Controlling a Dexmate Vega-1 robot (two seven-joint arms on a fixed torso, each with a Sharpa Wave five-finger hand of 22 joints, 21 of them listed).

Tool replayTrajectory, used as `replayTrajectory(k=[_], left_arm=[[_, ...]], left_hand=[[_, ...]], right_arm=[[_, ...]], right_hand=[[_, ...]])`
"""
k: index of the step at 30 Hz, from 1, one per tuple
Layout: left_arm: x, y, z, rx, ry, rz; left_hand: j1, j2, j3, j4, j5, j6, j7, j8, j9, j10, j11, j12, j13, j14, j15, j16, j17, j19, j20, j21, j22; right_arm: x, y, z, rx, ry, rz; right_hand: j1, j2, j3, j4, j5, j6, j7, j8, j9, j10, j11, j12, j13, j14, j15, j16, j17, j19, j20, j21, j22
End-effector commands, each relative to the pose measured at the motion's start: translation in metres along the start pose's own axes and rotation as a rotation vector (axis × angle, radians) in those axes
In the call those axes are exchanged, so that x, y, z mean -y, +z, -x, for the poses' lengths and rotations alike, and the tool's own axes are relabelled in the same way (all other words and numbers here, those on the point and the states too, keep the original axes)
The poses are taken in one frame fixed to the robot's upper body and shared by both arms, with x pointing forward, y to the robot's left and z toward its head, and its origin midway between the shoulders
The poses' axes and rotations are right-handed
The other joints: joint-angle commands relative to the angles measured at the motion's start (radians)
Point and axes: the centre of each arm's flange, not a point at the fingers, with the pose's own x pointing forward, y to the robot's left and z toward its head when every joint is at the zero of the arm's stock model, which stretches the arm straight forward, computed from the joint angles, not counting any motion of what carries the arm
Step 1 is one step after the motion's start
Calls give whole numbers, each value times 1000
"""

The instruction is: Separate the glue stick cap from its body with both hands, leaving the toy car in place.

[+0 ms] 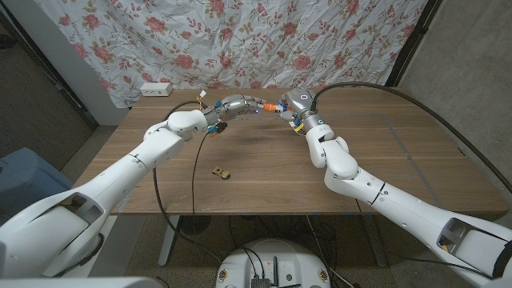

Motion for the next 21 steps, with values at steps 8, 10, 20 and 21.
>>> replayTrajectory(k=[8,10,20,21], left_arm=[[8,1,-3,8,47,-10],[9,2,-3,9,58,-10],[13,3,-7,8,65,-22],[13,3,-7,6,68,-24]], left_hand=[[40,8,-12,1,6,72,-3,10,2,68,-12,12,-2,55,-15,8,3,42,-3,7,0],[47,10,-14,1,6,88,0,12,2,78,-17,12,-3,66,-23,9,3,50,-4,7,0],[81,18,-21,0,7,137,1,10,2,127,-35,13,-4,101,-36,8,2,80,-3,8,0],[85,19,-21,-1,7,144,2,11,2,130,-35,13,-4,104,-38,8,2,82,-4,8,0]], right_arm=[[1,2,2,5,-4,8],[1,2,3,4,-3,8],[1,1,5,6,-3,11],[1,1,5,7,-1,11]], right_hand=[[11,6,-5,3,4,54,-44,2,5,13,4,3,2,7,-121,4,3,7,-1,-2,2],[12,7,-6,3,4,54,-44,2,5,13,4,3,2,8,-121,4,3,8,-1,-2,2],[12,8,-7,4,4,56,-44,0,5,15,4,3,2,8,-120,5,3,8,-2,-2,2],[12,8,-7,4,4,56,-44,0,5,15,4,3,2,8,-120,5,3,8,-1,-2,2]])
